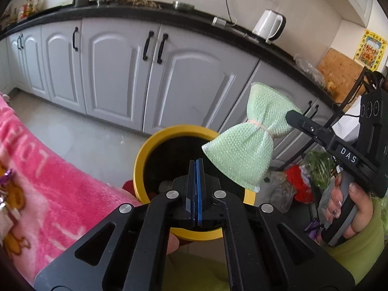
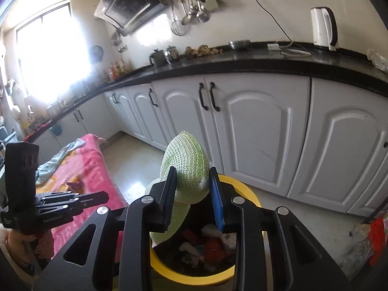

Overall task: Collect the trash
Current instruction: 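Open both tools to drop the wrapper and sponge into the bin, then move both tools back over the remaining wrappers on the blanket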

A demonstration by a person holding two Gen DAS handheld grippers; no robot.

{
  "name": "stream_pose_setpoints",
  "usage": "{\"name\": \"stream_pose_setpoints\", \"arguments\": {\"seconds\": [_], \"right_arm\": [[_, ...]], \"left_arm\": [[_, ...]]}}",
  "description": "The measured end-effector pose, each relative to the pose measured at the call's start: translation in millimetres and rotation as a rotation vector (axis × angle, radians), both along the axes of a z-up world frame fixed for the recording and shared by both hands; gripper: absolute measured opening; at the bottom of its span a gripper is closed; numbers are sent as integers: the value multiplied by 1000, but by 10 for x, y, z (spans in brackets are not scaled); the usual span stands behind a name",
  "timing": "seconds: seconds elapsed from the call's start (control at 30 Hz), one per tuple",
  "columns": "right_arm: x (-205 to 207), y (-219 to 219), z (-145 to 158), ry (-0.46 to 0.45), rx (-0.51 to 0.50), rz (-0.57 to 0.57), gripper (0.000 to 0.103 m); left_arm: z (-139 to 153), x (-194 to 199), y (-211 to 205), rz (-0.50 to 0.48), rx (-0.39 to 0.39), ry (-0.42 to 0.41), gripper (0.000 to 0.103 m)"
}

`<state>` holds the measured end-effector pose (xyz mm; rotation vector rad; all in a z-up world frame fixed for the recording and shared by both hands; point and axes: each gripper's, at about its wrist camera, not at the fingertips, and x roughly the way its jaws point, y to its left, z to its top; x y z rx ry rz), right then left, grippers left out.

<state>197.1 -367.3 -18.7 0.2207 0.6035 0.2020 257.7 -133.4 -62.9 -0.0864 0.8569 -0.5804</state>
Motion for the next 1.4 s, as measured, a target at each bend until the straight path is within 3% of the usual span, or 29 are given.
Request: {"name": "stream_pose_setpoints", "arguments": {"seconds": [0.07, 0.1, 0.2, 0.3, 0.43, 0.53, 0.67, 1.4], "right_arm": [[39, -32, -77, 23, 10, -17, 34], [57, -54, -110, 34, 22, -27, 46], [82, -112, -205, 54, 37, -55, 57], [95, -135, -264, 69, 47, -63, 61], [98, -60, -272, 72, 44, -48, 67], [83, 27, -237, 63, 35, -30, 71], [47, 121, -174, 48, 20, -12, 77], [-209, 873, 194, -50, -83, 141, 84]], "left_arm": [[-81, 27, -38, 5, 5, 17, 0], [-111, 40, -42, 15, 11, 23, 3], [-205, 69, -26, 38, 16, 45, 35], [-257, 65, 3, 63, 42, 49, 46], [-264, 41, 89, 100, 64, 41, 79], [-222, 5, 193, 137, 74, 21, 92], [-160, -55, 322, 174, 88, -1, 92], [196, -485, 1199, 360, 48, -106, 92]]}}
